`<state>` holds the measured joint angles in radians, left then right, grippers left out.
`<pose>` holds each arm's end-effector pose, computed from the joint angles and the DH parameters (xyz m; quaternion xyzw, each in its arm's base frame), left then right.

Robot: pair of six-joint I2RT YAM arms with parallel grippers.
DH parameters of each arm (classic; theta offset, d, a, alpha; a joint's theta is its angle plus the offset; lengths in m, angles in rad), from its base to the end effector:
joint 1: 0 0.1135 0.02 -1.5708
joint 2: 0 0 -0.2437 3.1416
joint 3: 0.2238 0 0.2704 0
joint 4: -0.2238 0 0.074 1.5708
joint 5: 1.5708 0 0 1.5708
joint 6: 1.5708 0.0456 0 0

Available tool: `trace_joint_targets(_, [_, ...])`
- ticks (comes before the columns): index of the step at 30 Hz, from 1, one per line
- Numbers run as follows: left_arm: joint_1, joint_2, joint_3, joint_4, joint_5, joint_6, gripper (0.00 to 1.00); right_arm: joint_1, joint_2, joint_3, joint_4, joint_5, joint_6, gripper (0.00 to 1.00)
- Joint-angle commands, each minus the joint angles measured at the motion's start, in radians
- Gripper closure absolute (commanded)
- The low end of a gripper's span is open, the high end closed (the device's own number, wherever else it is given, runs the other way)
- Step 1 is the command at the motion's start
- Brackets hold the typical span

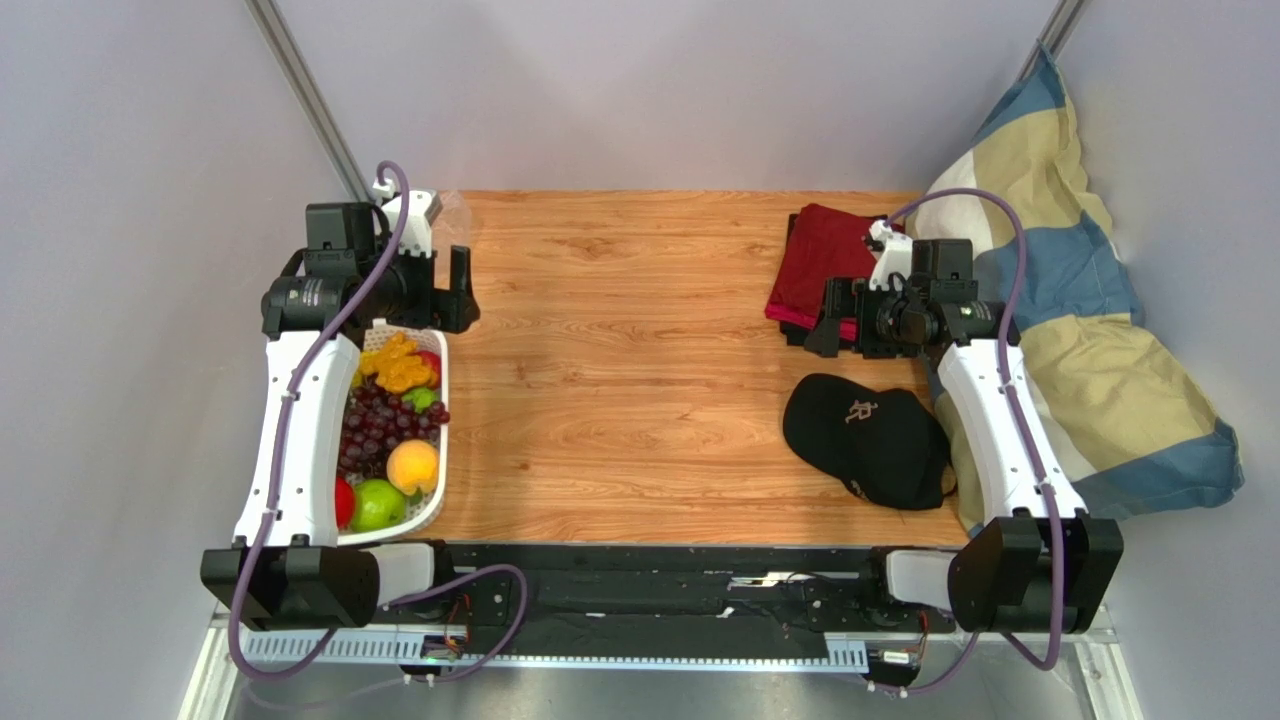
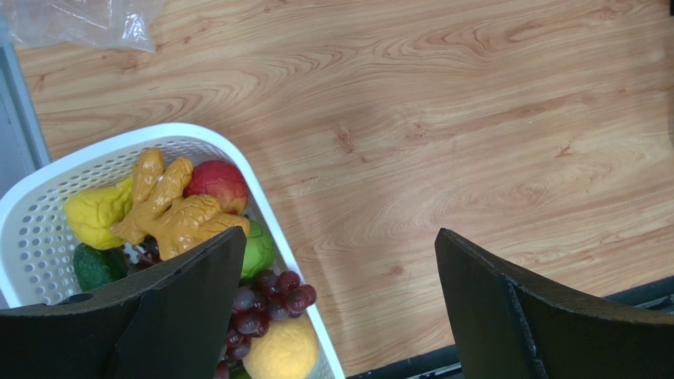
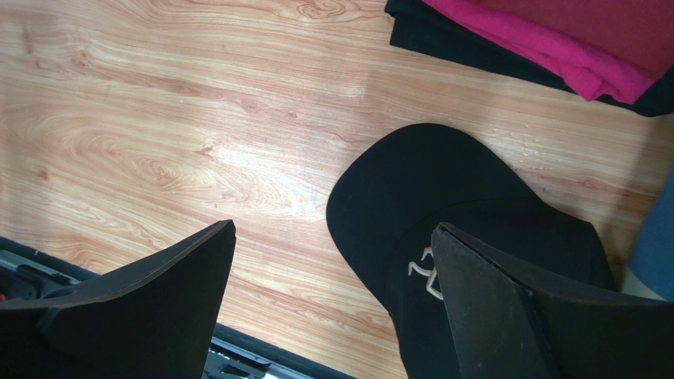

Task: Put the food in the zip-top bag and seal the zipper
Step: Pick up the zipper food storage bag at the corner of the board.

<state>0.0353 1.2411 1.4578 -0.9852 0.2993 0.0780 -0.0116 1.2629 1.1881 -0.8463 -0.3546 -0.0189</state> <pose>0.2705 -0.0039 0.3777 0.0776 0.9089 -0.1152 0.3933 0.2843 0.0125 0.2929 -0.0597 0.9326 0.1623 0.3167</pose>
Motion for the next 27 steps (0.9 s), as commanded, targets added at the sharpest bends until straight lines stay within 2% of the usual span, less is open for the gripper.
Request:
trace_joint_targets(1, [0.005,0.026,0.038,0.000,-0.013,-0.001,0.01,0.005,0.012,0.033,0.059,-0.041,0.057,0.00])
trace_joint_targets(8, [0.011,0.112,0.110,-0.023,-0.072,0.054,0.01,0.007,0.030,0.030,0.062,-0.055,0.062,0.00])
trace_joint_targets(10, [0.024,0.187,0.185,-0.055,-0.123,0.069,0.01,0.037,0.032,0.021,0.072,-0.056,0.063,0.00])
trace_joint_targets(15, [0.115,0.381,0.390,-0.064,-0.152,0.085,0.01,0.050,0.046,0.005,0.079,-0.093,0.083,0.00])
trace_joint_targets(20, [0.195,0.616,0.628,-0.104,-0.170,0.086,0.01,0.068,0.067,0.015,0.079,-0.060,0.094,0.00])
trace_joint_targets(27, [0.213,0.839,0.725,0.028,-0.239,0.144,0.02,0.073,0.087,0.013,0.076,-0.060,0.079,0.00])
